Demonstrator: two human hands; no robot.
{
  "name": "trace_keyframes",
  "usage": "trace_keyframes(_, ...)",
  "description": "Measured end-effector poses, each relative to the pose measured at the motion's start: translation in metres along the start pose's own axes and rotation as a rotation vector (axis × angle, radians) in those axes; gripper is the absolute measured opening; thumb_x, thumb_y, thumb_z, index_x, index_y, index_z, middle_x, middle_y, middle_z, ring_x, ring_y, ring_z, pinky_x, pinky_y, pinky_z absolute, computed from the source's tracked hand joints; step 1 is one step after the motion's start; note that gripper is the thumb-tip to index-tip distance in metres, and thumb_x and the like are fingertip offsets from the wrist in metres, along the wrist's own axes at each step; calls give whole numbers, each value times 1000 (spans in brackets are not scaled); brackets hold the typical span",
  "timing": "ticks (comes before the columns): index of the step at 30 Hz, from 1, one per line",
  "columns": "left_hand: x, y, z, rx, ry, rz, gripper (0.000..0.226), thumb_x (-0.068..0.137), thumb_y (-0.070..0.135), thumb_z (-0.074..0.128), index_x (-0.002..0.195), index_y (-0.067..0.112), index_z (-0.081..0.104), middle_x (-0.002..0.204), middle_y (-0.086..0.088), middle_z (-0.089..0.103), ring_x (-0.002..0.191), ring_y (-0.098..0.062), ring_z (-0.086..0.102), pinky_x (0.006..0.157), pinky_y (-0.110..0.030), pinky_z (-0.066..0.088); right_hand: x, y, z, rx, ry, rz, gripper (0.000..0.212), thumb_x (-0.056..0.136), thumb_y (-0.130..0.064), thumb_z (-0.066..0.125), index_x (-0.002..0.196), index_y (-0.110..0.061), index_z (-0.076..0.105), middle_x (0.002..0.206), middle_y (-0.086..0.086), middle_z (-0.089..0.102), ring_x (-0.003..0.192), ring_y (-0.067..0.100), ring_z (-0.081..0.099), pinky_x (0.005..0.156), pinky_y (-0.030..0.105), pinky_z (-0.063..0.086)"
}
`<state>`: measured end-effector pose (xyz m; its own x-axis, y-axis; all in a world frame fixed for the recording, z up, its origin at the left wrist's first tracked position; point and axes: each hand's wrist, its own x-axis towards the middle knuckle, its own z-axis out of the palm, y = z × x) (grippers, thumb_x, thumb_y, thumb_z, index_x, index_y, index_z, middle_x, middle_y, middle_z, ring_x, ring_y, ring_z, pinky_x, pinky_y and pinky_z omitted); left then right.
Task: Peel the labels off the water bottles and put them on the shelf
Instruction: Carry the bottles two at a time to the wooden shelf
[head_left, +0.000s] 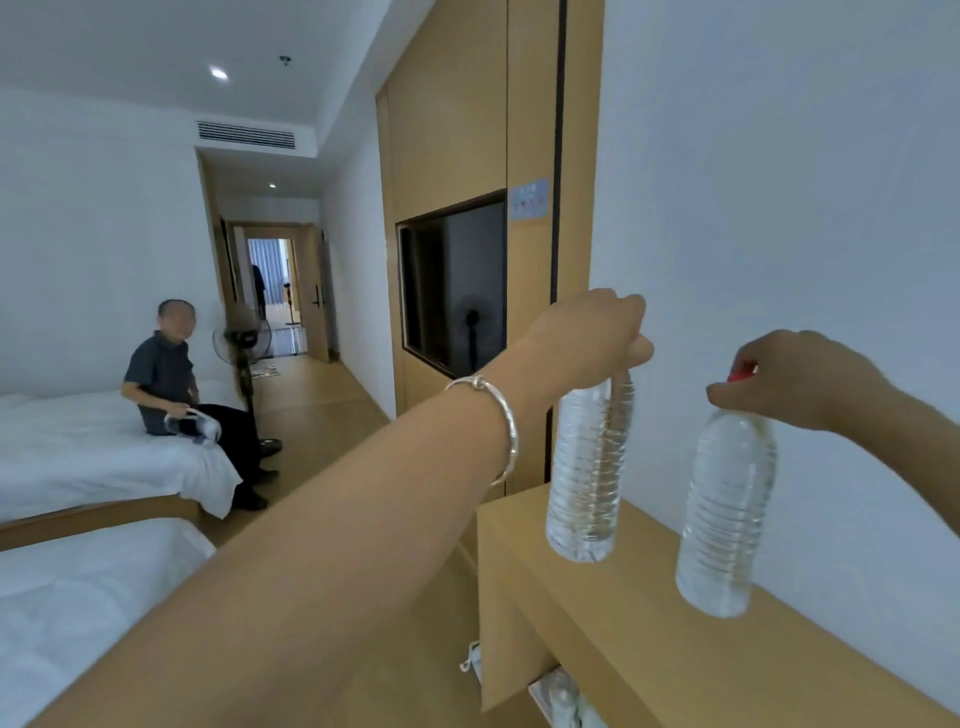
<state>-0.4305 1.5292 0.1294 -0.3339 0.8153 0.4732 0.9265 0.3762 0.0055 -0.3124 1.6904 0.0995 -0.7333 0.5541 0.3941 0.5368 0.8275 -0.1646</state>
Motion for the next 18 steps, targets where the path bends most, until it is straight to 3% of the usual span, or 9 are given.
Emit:
trace_keyframes(5, 35, -22, 34, -37, -4, -2, 31, 84, 13, 41, 60, 19, 23, 62, 2, 26, 53, -13, 22, 48, -27, 20, 37, 0, 25, -1, 17, -32, 26, 74, -49, 64, 72, -23, 64, 75, -4, 65, 71, 13, 59, 59, 25, 42)
trace_keyframes(11, 100, -54, 73, -50, 40, 71, 10, 91, 23, 42, 87, 15, 46, 76, 1, 44, 64, -16, 41, 52, -27, 28, 96, 10, 42, -46, 61, 69, 30, 71, -46, 63, 73, -17, 68, 73, 1, 67, 72, 18, 62, 58, 25, 43)
trace_keyframes(18, 184, -101, 115, -80, 85, 241, 12, 91, 22, 45, 84, 13, 46, 72, 2, 42, 64, -18, 41, 52, -26, 29, 165, 21, 59, -86, 119, 209, 33, 73, -43, 63, 83, -12, 69, 75, 1, 65, 71, 21, 59, 55, 23, 37)
